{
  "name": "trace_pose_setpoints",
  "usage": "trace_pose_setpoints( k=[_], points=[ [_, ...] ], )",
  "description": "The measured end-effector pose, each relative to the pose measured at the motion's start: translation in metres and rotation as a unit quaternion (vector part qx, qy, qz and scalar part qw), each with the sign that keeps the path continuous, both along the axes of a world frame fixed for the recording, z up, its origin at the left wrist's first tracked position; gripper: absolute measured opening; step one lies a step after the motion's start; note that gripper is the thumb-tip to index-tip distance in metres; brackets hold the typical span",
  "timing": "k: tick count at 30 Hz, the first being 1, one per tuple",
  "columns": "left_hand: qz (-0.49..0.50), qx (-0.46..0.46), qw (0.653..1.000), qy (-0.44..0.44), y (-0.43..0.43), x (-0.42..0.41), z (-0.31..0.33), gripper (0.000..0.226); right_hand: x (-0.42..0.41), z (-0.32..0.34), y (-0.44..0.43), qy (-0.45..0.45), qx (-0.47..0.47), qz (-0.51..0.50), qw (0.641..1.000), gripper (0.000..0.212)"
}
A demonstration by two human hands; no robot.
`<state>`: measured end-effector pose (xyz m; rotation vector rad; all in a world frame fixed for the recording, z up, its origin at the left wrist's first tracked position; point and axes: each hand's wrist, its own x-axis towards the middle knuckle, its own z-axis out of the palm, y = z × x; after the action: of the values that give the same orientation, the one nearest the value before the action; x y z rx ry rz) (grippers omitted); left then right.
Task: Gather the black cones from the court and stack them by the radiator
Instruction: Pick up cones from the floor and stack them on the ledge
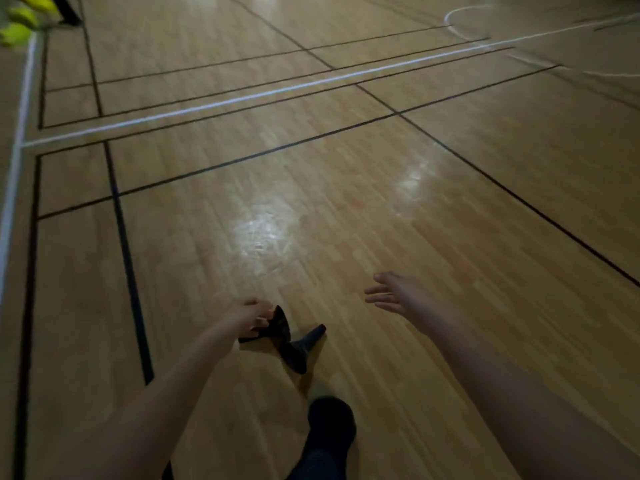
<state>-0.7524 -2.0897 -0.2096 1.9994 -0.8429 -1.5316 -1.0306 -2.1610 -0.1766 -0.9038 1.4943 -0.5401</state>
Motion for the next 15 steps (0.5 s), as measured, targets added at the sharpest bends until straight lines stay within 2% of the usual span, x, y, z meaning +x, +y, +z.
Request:
trace_pose_setpoints(
  k=[4,15],
  points=[
    [0.039,0.028,0.998,0.029,-0.044,0.001,-0.026,0.029,0.014,-0.022,-0.067,0.019,0.02,0.08,0.996,0.018],
    [0.13,0.089,0.987,0.014,-0.132,0.007,-0.074,0.024,0.03,-0.091,-0.197,0.069,0.092,0.152,0.982,0.025]
  ],
)
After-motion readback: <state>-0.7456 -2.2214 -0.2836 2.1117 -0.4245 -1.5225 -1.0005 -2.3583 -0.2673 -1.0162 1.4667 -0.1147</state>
